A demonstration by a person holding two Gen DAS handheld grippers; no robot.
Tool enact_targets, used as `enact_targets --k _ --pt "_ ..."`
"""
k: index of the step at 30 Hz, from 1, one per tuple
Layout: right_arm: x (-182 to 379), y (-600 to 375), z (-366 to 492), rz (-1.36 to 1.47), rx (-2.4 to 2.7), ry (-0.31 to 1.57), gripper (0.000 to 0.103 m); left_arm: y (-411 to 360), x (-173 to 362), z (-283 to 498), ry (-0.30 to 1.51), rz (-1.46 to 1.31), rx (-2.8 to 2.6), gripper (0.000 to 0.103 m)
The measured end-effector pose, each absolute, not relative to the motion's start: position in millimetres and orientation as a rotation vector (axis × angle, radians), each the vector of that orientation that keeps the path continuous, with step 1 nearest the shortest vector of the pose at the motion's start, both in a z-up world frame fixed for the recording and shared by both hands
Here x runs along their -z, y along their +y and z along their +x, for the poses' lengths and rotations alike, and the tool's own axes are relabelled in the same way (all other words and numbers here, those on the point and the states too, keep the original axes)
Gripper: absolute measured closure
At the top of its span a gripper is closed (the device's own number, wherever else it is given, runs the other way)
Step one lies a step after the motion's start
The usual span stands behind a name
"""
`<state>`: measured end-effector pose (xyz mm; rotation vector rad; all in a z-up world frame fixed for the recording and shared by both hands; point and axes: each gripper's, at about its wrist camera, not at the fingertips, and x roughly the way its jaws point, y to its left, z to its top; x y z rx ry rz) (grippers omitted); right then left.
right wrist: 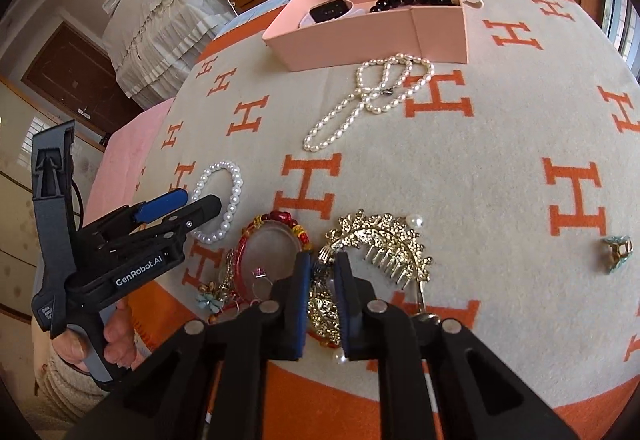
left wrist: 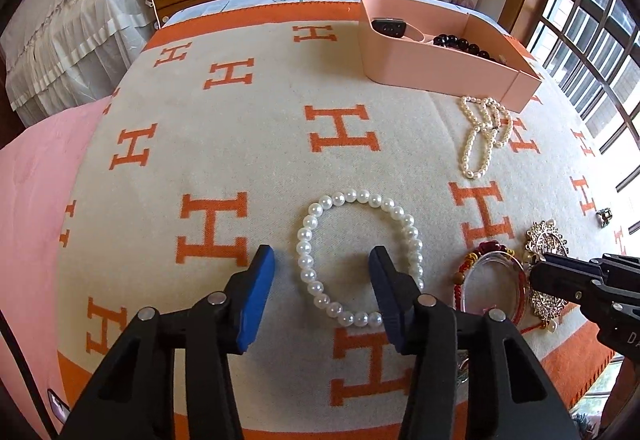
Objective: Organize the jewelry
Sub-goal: 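Grasp the pearl bracelet with the left tool while the right tool grasps the gold hair comb, then carry the pearl bracelet into the pink box with the left tool while the right tool places the comb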
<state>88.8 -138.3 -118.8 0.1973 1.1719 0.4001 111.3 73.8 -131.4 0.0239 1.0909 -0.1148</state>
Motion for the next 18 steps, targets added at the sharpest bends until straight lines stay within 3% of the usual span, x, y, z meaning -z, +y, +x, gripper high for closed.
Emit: enact_targets --k 1,3,18 --pt "118 -134 88 0.171 -0.392 1.166 0.091 73 131 110 1.086 0.025 0.122 0.069" --pt "117 -129 88 0.140 -0.384 1.157 0.091 72 129 109 1.082 0.018 0.133 0.097" --pt "94 -143 78 0.214 -0.430 1.077 0.095 111 108 89 1.073 -0.180 0.173 0.098"
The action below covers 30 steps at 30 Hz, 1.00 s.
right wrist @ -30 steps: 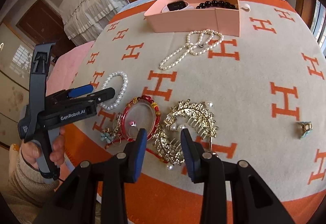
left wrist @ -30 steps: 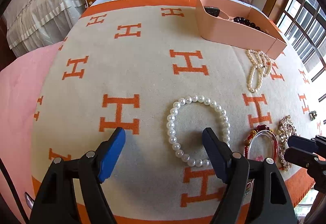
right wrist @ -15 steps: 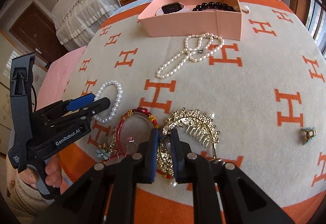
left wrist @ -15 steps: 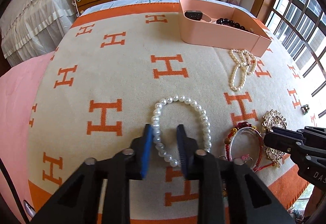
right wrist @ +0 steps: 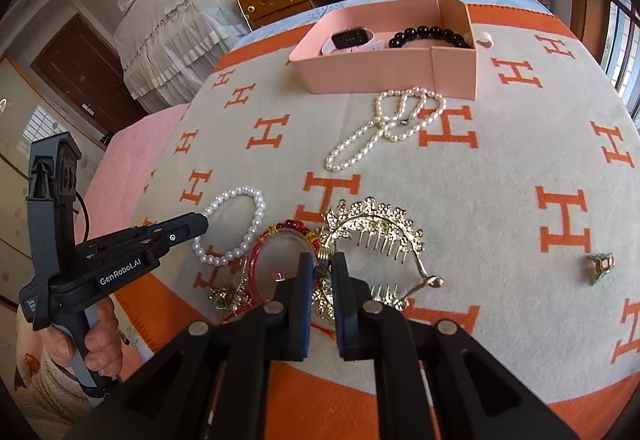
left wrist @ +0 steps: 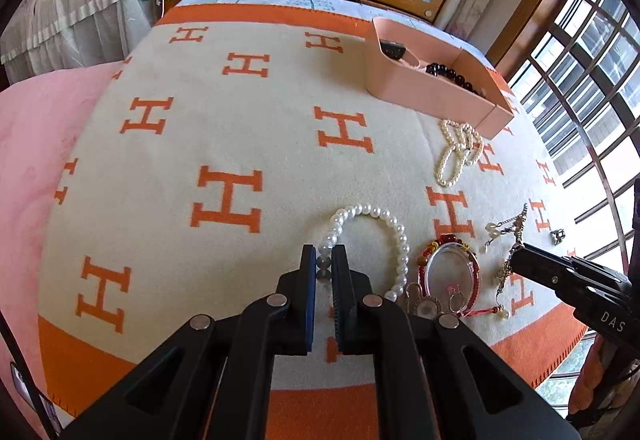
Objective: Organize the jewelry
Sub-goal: 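Carry the pearl bracelet into the pink box with the left tool while the right tool places the comb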
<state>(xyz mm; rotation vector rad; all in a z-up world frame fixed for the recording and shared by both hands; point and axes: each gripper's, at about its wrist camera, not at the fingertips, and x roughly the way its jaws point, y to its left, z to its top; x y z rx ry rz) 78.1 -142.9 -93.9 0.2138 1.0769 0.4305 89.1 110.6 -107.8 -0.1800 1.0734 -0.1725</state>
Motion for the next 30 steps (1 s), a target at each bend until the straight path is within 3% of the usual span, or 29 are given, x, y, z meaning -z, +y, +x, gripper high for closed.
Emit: enact_targets --k 8,17,23,30 --pt "48 -168 88 0.252 -0.435 0.949 0.096 105 34 86 0.916 -0.150 0.194 0.098" --pt "-7 -188 133 0.289 -0.437 0.788 0.096 66 -29 135 0.795 -0.092 0.238 0.098" --pt "-23 -198 178 0.315 -0.433 0.724 0.096 33 -28 196 0.775 -0.126 0.289 0.098" --pt "2 -204 228 0.311 -0.388 0.770 0.096 -1 22 269 0.835 -0.178 0.341 0.098"
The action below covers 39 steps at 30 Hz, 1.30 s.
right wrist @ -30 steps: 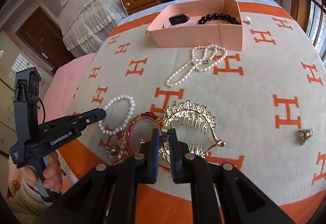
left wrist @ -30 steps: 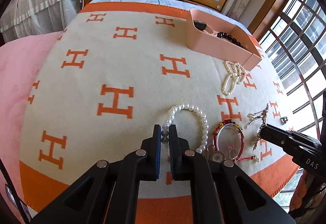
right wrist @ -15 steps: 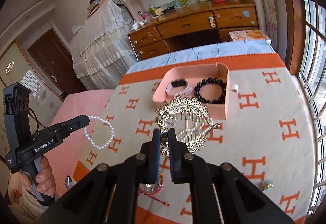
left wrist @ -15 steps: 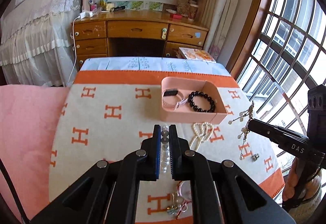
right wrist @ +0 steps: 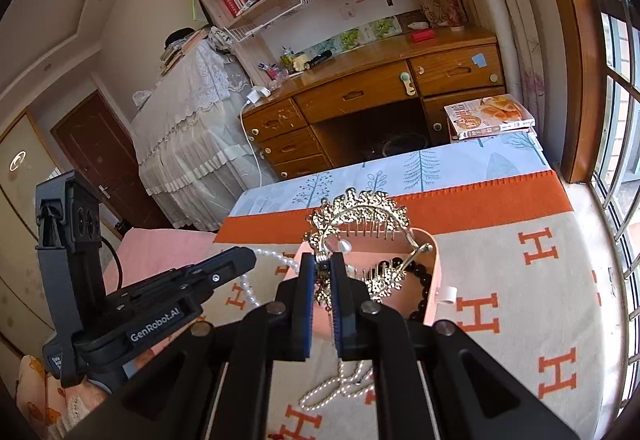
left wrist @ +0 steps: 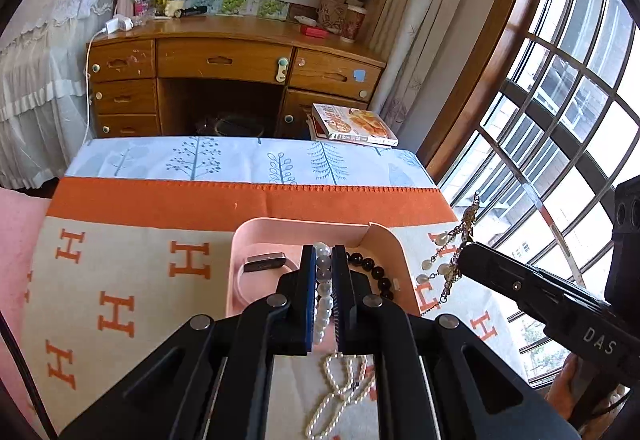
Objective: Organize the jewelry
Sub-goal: 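Carry the pearl bracelet into the pink box with the left tool while the right tool places the comb, then grasp the blue flower brooch with the left tool while the right tool grasps the teal flower ring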
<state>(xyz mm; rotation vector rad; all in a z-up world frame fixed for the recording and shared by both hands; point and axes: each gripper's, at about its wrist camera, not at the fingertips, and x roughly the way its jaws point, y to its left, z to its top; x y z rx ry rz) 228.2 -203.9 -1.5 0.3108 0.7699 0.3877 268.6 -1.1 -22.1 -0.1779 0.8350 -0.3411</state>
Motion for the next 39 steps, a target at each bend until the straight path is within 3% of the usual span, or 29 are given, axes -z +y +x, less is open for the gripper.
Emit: enact_targets --k 7,10,12,15,17,22,24,33,37,39 --pt "37 -204 255 0.265 -0.369 0.870 0.096 -18 89 305 0.970 -0.165 0.334 0.095" --pt "49 -194 262 0.236 -0.377 0.897 0.096 -9 96 302 0.975 -0.177 0.311 0.077" --pt "55 -186 268 0.217 -0.377 0.919 0.096 2 93 292 0.947 -0.185 0.278 0.049" --pt "70 -175 278 0.201 -0.381 0.960 0.096 20 85 274 0.902 -0.214 0.259 0.032" --pt "80 -169 285 0.204 -0.373 0.997 0.094 29 78 262 0.873 -0.209 0.209 0.026" --pt "92 -167 287 0.228 -0.330 1.042 0.093 42 63 233 0.835 -0.198 0.186 0.024" --pt "89 -172 281 0.259 -0.331 1.043 0.093 45 59 222 0.839 -0.173 0.178 0.018" --pt "56 -197 202 0.300 -0.344 0.955 0.092 59 45 162 0.862 -0.186 0.181 0.017" --pt "48 -210 156 0.322 -0.333 0.920 0.077 66 37 132 0.854 -0.181 0.144 0.017" --pt "44 -216 133 0.315 -0.321 0.898 0.075 68 33 117 0.845 -0.162 0.126 0.017"
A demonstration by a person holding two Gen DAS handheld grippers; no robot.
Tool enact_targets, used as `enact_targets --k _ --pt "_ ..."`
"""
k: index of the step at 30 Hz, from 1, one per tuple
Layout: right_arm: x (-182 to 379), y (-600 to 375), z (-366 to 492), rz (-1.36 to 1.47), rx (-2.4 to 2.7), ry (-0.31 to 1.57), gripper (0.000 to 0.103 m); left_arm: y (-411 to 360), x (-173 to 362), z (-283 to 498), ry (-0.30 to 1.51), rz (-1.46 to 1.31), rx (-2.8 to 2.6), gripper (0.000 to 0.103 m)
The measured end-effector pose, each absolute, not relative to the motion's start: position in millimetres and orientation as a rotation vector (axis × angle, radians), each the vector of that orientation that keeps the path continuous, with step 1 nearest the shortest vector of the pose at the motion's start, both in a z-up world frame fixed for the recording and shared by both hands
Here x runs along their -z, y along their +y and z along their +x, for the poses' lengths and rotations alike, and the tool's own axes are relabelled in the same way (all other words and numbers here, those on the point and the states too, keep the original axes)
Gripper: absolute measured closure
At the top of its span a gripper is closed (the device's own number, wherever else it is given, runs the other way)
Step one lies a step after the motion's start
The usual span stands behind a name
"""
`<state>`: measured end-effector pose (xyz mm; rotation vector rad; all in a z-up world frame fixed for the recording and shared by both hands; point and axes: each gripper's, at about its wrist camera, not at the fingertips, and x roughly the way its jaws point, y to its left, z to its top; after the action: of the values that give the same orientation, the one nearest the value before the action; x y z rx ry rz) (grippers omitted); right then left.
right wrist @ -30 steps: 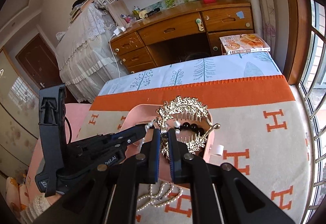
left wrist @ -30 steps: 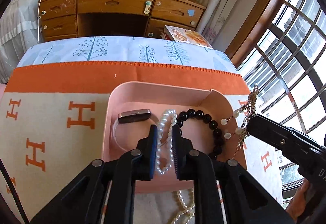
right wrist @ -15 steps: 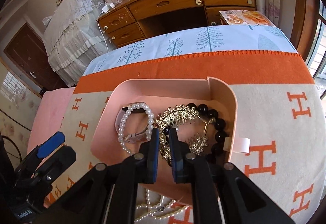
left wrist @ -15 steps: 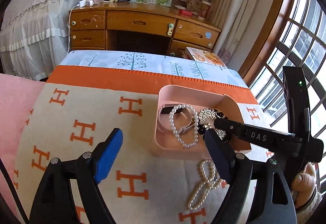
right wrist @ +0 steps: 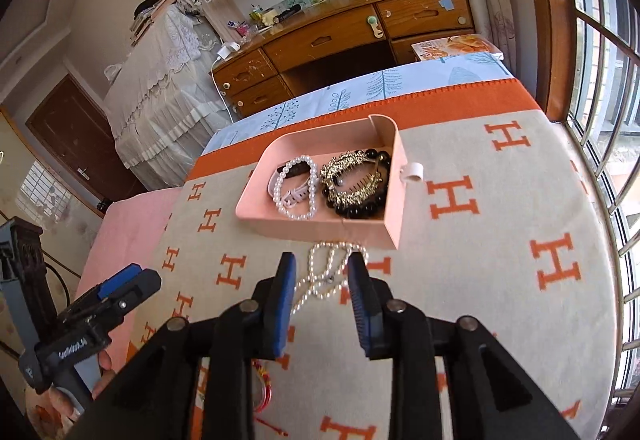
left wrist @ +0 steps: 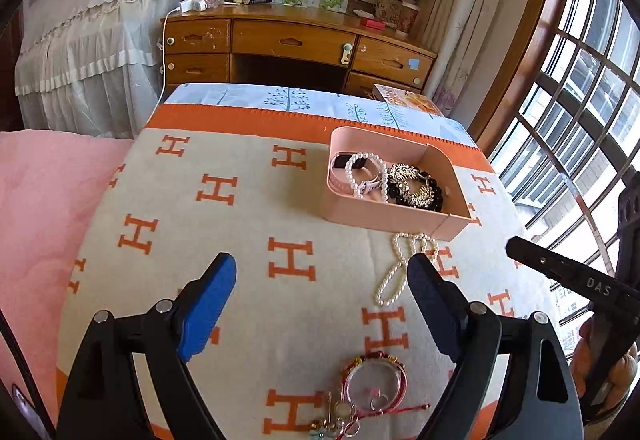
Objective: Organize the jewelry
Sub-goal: 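Grasp the blue flower brooch with the left tool while the right tool grasps the teal flower ring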
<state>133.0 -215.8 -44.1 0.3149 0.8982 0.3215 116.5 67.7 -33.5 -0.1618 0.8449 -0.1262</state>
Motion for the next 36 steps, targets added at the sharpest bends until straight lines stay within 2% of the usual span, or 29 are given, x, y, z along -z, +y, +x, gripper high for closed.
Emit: enact_targets --k 10,25,29,32,36 --pt "61 -243 51 0.358 -0.316 0.924 0.073 75 41 56 0.871 -0.080 0.039 0.017" --pt "93 -237 23 0.281 -0.326 0.984 0.073 60 115 28 1.068 0.024 0.116 0.018" --pt "97 -219 25 0.241 -0.379 1.000 0.073 57 120 22 1.072 0.038 0.165 0.032" --pt "99 -206 27 0.208 -0.408 1.006 0.073 59 124 26 1.094 0.012 0.201 0.054" --pt "100 -199 27 0.185 -0.427 1.000 0.073 61 128 31 1.099 -0.018 0.236 0.056"
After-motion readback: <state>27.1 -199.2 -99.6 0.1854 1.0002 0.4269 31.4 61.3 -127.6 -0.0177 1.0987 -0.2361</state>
